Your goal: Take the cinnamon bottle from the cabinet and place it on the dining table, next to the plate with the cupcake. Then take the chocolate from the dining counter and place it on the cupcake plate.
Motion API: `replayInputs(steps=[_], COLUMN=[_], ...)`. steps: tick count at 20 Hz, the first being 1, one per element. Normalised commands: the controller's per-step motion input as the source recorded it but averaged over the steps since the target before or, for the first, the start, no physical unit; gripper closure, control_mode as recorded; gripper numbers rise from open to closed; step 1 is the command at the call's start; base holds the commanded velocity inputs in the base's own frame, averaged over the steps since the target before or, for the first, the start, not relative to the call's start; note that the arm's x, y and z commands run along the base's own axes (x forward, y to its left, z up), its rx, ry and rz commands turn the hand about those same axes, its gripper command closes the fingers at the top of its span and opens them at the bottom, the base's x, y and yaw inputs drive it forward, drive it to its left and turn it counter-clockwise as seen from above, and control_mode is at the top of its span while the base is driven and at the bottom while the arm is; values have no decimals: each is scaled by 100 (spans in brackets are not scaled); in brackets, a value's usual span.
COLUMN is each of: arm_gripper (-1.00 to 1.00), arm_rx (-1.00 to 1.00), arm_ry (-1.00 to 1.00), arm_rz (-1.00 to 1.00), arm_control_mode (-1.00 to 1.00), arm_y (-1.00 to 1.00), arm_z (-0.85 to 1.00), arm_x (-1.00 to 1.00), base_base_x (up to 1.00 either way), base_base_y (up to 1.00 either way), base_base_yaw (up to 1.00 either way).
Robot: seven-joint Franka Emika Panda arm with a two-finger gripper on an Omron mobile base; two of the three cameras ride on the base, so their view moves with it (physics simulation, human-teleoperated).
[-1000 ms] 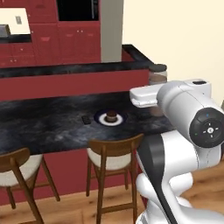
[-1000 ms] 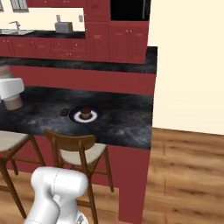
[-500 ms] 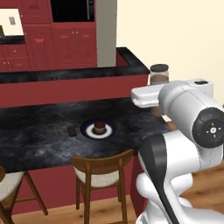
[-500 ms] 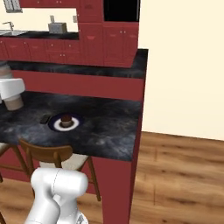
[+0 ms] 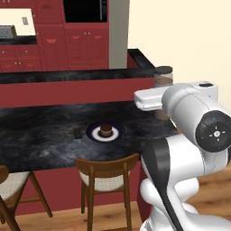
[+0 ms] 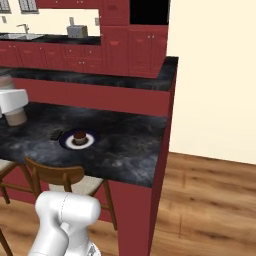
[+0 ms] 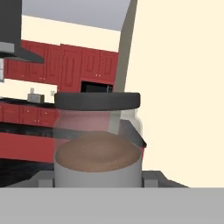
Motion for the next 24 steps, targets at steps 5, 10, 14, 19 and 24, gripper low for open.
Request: replayInputs(steps=[5, 10, 14, 19, 24], arm_gripper=[100, 100, 100, 100, 100], arm_rx=[0, 0, -3, 1, 12], arm_ry=[0, 0, 3, 36, 26], arm_rz=[0, 0, 1, 27, 45], arm_control_mode=[100, 100, -100, -100, -100], arm_y=[0, 0, 0, -18, -28], arm_z=[0, 0, -3, -22, -15], arm_x=[0, 0, 0, 14, 11], base_base_x=[0, 0, 0, 0, 0], base_base_y=[-1, 0, 0, 0, 0], base_base_yaw=[0, 0, 0, 0, 0])
